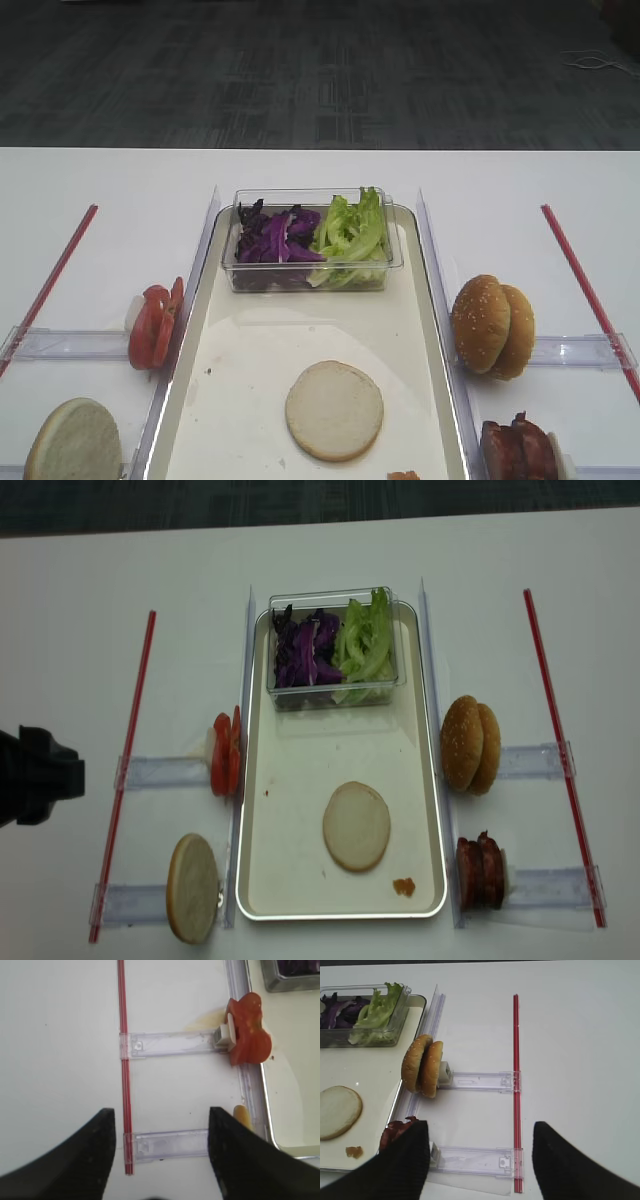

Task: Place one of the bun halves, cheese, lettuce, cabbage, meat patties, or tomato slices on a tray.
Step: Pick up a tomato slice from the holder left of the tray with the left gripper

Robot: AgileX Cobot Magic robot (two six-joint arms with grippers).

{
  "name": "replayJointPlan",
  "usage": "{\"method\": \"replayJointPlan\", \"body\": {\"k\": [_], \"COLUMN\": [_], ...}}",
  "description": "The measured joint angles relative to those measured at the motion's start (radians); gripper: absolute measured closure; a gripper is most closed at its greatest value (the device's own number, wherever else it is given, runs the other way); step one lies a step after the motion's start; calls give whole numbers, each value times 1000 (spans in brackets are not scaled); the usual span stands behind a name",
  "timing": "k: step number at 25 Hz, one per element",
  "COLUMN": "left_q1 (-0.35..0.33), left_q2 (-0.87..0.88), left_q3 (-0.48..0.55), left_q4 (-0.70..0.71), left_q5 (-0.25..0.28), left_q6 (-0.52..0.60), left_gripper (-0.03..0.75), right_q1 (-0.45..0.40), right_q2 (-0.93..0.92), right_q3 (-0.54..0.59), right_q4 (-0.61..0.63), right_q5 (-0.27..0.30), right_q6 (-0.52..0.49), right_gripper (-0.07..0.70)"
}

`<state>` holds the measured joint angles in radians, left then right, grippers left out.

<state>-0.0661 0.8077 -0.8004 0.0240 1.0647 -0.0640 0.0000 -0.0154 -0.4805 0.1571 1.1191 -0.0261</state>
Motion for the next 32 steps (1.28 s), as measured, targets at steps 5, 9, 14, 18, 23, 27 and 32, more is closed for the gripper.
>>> {"method": "replayJointPlan", "body": {"k": [5,9,14,18,23,27,32], "left_q1": [0,0,0,0,0,0,0], "left_q2": [97,169,263,336,413,472,537], "left_q3": [-19,-21,-27,-27,-30,-68,-132], "left_q4": [10,10,10,10,10,10,10], "left_q5": [-15,-27,-51,-60,-65,-65,-61], "left_q6": [0,0,0,0,0,2,3], "left_gripper": [295,295,295,295,295,295,301], "right_q1": [0,0,0,0,0,0,0], "right_q2": [0,0,0,0,0,0,0], "right_q3": [0,0,0,0,0,0,0], "right_q4": [0,0,0,0,0,0,0], "right_q5": [0,0,0,0,0,0,0], "right_q6": [0,0,0,0,0,0,0], "right_gripper": [178,178,178,178,178,178,178]}}
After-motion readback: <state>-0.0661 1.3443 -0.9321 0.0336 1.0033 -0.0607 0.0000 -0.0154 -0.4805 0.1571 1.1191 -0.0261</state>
